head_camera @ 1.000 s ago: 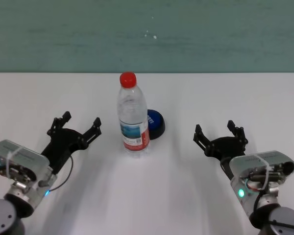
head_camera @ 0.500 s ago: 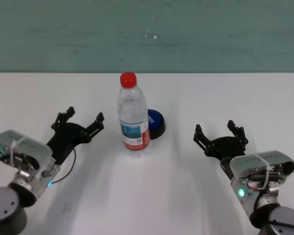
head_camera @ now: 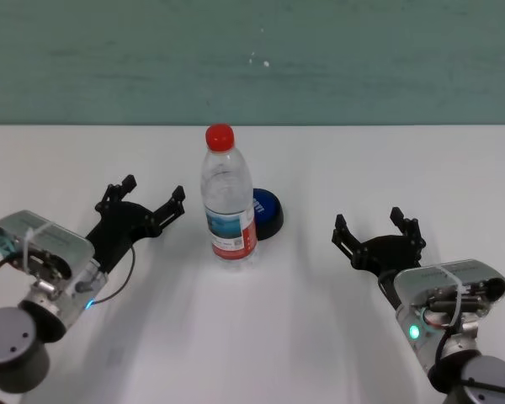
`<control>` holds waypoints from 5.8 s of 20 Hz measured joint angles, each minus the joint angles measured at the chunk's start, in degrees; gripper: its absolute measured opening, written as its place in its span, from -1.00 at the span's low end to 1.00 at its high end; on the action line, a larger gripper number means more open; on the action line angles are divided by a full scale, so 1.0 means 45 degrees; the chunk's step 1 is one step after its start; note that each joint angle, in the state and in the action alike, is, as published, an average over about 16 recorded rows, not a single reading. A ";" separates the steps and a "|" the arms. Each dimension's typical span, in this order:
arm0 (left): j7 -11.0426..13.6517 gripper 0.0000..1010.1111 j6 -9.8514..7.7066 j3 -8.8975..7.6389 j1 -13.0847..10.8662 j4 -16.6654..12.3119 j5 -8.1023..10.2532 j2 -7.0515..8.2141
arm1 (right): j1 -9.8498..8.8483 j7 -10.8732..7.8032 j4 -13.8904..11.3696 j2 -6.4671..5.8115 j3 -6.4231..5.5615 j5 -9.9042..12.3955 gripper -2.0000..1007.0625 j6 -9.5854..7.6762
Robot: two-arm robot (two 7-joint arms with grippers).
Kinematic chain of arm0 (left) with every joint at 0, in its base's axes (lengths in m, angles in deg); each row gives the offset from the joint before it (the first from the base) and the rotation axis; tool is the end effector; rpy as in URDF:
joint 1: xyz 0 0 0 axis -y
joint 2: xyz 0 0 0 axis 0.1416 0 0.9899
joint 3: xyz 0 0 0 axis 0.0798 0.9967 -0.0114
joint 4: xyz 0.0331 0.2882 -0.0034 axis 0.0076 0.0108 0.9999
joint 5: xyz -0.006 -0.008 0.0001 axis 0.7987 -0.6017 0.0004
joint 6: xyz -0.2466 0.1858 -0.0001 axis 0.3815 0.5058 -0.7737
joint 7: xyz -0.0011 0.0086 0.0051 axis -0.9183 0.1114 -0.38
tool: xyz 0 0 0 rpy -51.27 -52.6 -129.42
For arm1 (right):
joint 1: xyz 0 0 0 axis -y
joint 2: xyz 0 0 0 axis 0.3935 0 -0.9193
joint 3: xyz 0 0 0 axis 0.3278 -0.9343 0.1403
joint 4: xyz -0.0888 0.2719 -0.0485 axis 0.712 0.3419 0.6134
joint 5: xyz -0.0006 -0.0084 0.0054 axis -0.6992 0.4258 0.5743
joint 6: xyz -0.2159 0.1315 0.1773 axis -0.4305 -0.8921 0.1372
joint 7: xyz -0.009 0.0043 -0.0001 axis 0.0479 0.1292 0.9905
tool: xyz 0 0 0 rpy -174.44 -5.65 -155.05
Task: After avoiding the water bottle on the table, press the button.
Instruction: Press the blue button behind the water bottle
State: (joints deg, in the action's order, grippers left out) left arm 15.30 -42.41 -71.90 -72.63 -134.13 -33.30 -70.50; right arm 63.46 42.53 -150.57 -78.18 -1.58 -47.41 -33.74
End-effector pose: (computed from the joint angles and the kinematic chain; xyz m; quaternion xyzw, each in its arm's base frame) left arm 0.3688 0.0404 -0.3192 0.0396 -0.0807 0.5316 0.8422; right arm 0.3001 0.0394 -0.3070 0.0183 0.0179 -0.6310 0.7753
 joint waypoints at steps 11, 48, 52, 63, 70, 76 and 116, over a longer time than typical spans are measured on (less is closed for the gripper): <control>0.0152 1.00 0.0177 0.0291 0.0827 0.0771 0.0108 -0.0058 | 0.0000 0.0000 0.0000 -0.0002 0.0000 0.0000 0.99 0.0000; 0.0399 1.00 0.0738 0.1036 0.3002 0.3140 -0.0084 -0.0657 | 0.0000 0.0000 0.0000 -0.0001 0.0000 0.0000 0.99 0.0000; 0.0363 1.00 0.0767 0.1068 0.3013 0.3151 -0.0121 -0.0692 | 0.0000 0.0000 0.0000 -0.0001 0.0000 0.0000 0.99 0.0000; 0.0240 1.00 0.0845 0.1064 0.3123 0.3380 -0.0234 -0.0775 | 0.0000 0.0001 0.0000 -0.0001 0.0000 0.0000 0.99 0.0000; 0.0118 1.00 0.0859 0.0959 0.3289 0.3690 -0.0292 -0.0831 | 0.0000 0.0001 0.0000 -0.0001 0.0000 0.0000 0.99 0.0000; 0.0016 1.00 0.0847 0.0811 0.3432 0.3956 -0.0322 -0.0851 | 0.0000 0.0001 0.0000 -0.0001 0.0000 0.0000 0.99 0.0000; 0.0190 1.00 0.0127 -0.1305 -0.0150 -0.0005 0.1357 0.0542 | 0.0000 0.0001 0.0000 -0.0001 0.0000 0.0000 0.99 0.0000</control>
State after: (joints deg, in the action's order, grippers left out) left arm 16.16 -41.83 -77.78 -73.30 -134.15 -27.20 -68.06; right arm 63.46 42.53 -150.57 -78.18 -1.58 -47.41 -33.74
